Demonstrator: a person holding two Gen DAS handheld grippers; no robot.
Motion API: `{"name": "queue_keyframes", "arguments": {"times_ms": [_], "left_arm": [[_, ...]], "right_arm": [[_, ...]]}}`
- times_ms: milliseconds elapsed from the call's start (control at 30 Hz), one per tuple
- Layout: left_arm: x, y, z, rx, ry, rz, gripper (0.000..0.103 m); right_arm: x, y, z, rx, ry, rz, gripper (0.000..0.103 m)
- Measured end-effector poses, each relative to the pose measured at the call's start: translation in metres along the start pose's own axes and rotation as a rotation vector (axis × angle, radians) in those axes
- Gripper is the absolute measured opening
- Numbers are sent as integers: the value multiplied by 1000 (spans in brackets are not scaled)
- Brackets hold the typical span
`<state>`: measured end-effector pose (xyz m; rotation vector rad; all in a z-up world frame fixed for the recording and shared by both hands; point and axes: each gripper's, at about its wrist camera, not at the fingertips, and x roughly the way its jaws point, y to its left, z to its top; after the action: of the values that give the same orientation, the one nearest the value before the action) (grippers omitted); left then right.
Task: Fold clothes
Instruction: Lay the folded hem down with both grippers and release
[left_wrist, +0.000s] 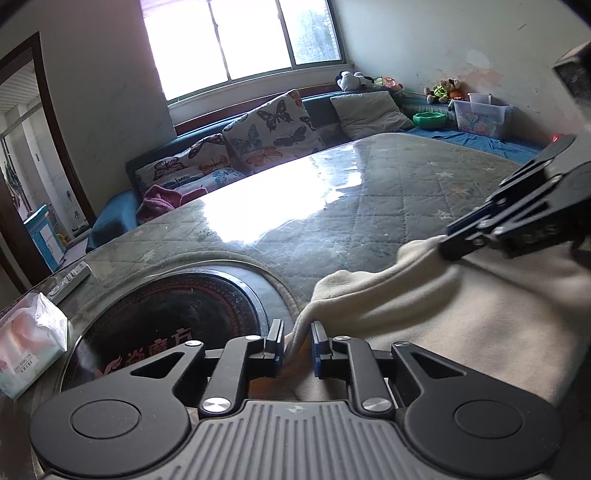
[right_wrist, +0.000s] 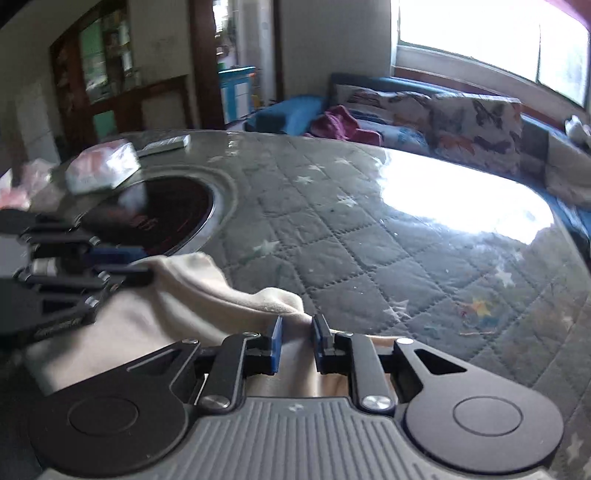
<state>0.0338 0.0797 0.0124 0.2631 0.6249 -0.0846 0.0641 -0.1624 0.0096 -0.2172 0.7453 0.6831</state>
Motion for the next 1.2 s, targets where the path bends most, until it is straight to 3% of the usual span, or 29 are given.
{"name": "queue_keyframes", "arguments": {"times_ms": [300, 433, 700, 967, 1200], "left_arm": [[-31, -7, 10, -13, -68, -32, 17], [-30, -17, 11, -9, -58, -82, 17], [-18, -18, 7, -74, -13, -114, 17], [-11, -20, 17, -109, -29, -149, 17], [1, -29, 8, -118, 4, -156, 20]], "right_arm": [[-8, 8, 9, -23, -3, 37, 17], [-6, 13, 10, -37, 2, 43, 17], [-5, 18, 13, -48, -2, 44, 18], [-32, 35, -6, -105, -37, 50, 18], [-29, 43, -29, -110, -35, 51, 19]]}}
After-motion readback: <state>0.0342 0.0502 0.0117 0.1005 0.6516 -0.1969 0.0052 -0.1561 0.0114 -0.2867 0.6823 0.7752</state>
